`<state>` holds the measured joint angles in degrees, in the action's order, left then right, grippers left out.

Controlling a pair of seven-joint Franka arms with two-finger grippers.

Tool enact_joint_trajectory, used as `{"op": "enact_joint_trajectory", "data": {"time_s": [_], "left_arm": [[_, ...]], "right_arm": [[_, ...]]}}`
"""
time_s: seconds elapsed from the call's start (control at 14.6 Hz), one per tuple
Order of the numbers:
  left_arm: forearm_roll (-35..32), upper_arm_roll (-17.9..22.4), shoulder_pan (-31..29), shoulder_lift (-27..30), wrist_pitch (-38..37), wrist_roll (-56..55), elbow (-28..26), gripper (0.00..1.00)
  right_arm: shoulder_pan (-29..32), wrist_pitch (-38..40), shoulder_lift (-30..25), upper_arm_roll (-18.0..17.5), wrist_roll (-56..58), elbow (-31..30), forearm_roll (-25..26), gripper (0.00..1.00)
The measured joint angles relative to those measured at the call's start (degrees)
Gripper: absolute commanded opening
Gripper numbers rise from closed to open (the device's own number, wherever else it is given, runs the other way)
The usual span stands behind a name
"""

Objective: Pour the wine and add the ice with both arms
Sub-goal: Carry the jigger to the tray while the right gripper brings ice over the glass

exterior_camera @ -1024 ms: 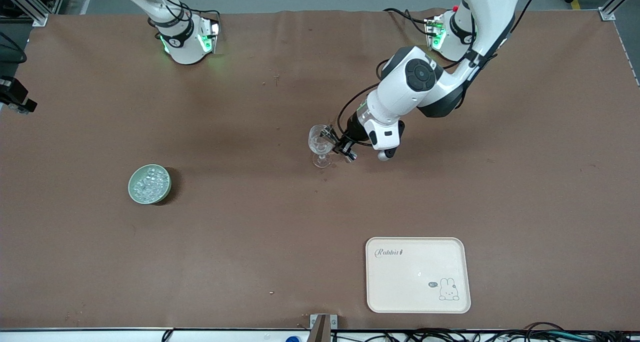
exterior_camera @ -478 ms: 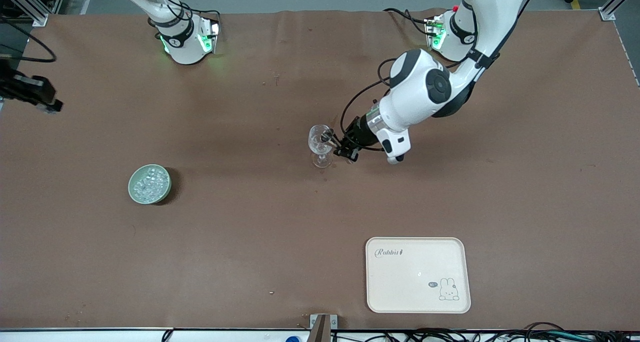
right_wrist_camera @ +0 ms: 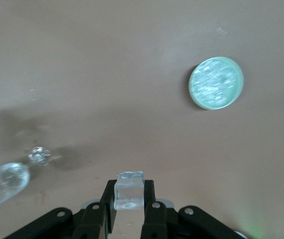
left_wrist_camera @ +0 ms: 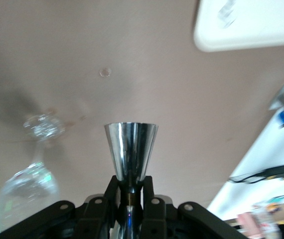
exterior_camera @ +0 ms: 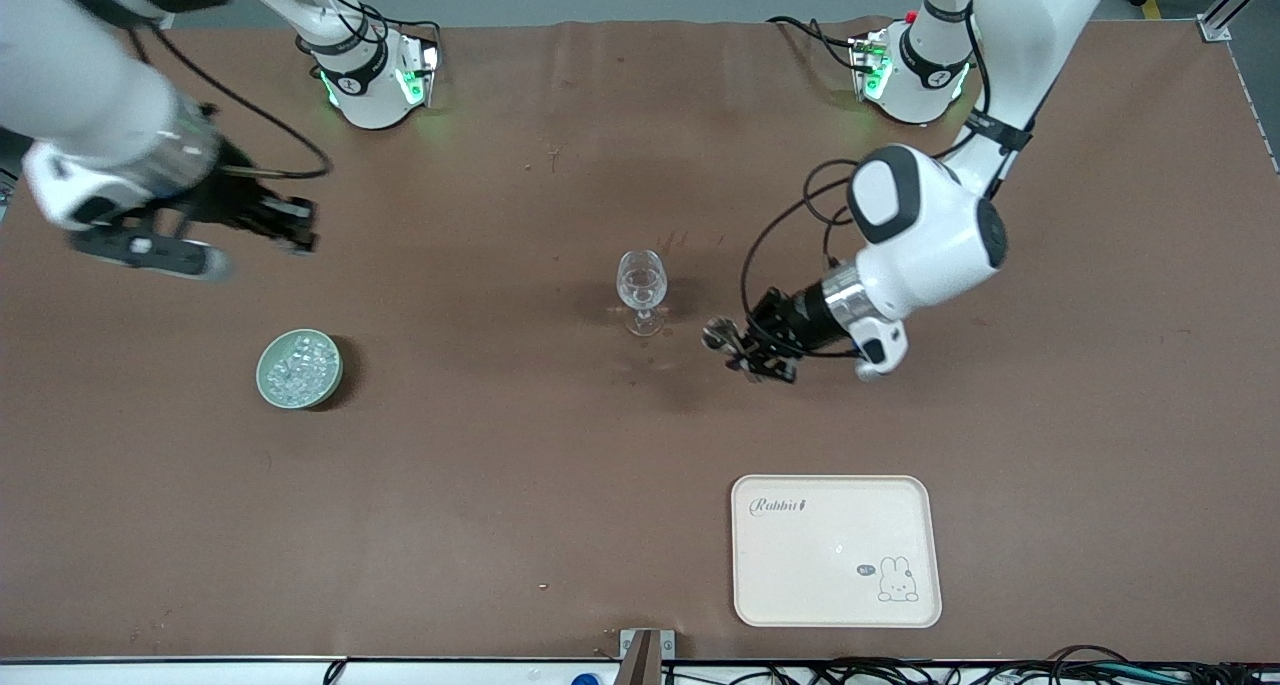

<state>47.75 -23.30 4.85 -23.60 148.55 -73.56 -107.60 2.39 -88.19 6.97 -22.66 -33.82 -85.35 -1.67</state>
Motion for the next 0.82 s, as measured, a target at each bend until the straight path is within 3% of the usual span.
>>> {"op": "enact_joint_trajectory", "data": {"time_s": [0.27, 0.48, 0.82], "left_arm": [[3.7, 6.4, -0.3, -7.3, 0.0, 0.6, 7.9, 0.01], [7.1, 10.5, -0.7, -14.0, -1.0, 2.2, 14.5, 0.01], [28.2, 16.8, -0.8, -21.3, -4.5, 17.1, 19.6, 0.01]], "right_arm": [[-4.4, -7.1, 5.4, -6.1, -15.3, -0.1, 1.6, 0.01], [-11.5, -11.7, 11.2, -7.6, -26.5, -0.2, 6.3, 0.01], [-18.8, -16.8, 18.1, -7.7, -34.7, 0.9, 8.9, 0.01]]}}
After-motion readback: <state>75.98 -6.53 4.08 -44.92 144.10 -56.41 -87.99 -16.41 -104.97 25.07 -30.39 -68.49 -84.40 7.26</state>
